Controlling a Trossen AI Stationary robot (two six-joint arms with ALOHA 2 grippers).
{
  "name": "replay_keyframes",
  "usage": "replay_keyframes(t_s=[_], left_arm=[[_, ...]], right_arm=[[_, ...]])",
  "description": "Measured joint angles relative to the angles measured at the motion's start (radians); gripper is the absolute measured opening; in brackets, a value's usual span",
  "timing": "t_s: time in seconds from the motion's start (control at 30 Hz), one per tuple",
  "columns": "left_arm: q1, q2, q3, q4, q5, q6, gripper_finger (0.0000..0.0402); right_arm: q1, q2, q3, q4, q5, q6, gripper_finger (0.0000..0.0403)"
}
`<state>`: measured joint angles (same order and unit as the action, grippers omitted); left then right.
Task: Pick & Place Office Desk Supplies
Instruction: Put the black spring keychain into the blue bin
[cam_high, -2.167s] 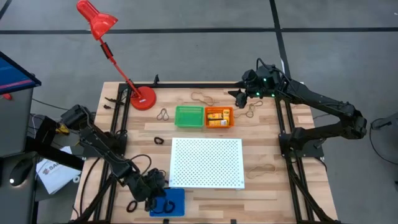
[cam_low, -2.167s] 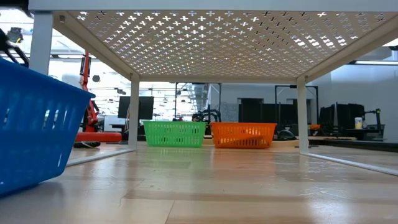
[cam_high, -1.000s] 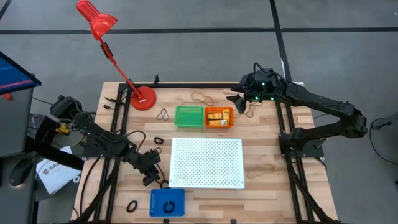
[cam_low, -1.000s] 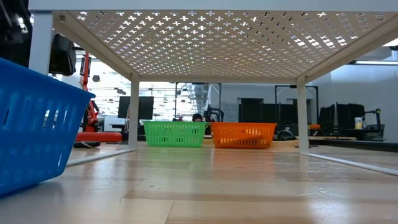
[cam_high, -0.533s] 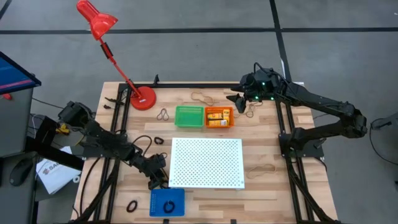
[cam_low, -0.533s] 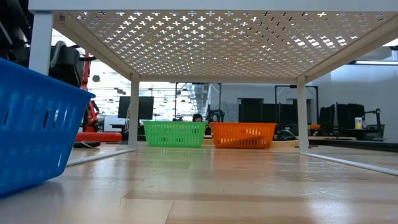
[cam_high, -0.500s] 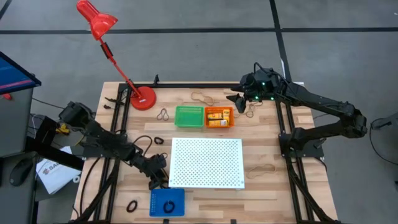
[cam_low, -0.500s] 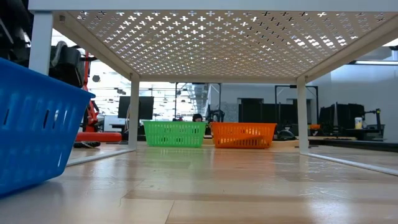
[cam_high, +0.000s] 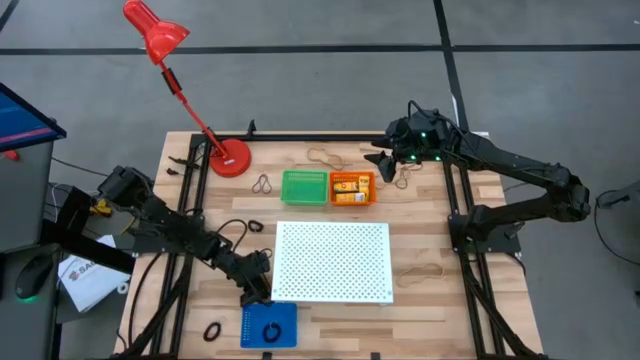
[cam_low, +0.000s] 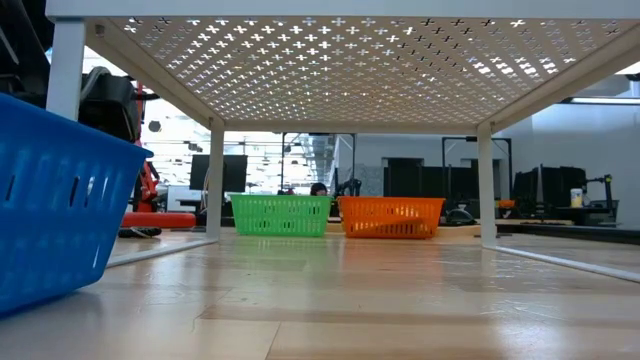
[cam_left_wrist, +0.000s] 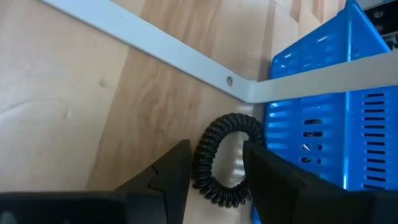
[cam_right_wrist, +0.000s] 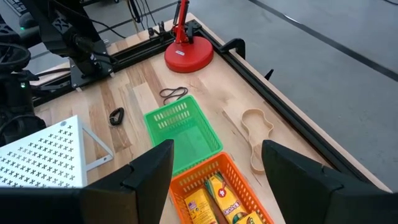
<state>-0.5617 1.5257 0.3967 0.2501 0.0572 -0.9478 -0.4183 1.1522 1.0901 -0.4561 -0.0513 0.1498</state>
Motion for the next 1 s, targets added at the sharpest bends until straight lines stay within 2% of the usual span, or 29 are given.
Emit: replay_keyframes(t_s=[0.17,0.33,0.63,1.0], left_arm=[[0.0,0.0,0.0,-0.015,0.019,-0.001,0.014],[-0.001,0.0,0.0,-0.024,0.011,0.0,0.0117],[-0.003,0.0,-0.001,-0.05,-0.042,-0.005,0.0013],[-0.004,-0.018,-0.001,-0.082,-0.117,0.044,0.0001]], right_arm=[[0.0,0.0,0.0,0.0,0.0,0.0,0.024],[0.0,0.0,0.0,0.0,0.0,0.0,0.024],[0.0,0.0,0.0,-0.001,0.0,0.0,0.024],[0.0,0.0,0.0,0.0,0.0,0.0,0.024]])
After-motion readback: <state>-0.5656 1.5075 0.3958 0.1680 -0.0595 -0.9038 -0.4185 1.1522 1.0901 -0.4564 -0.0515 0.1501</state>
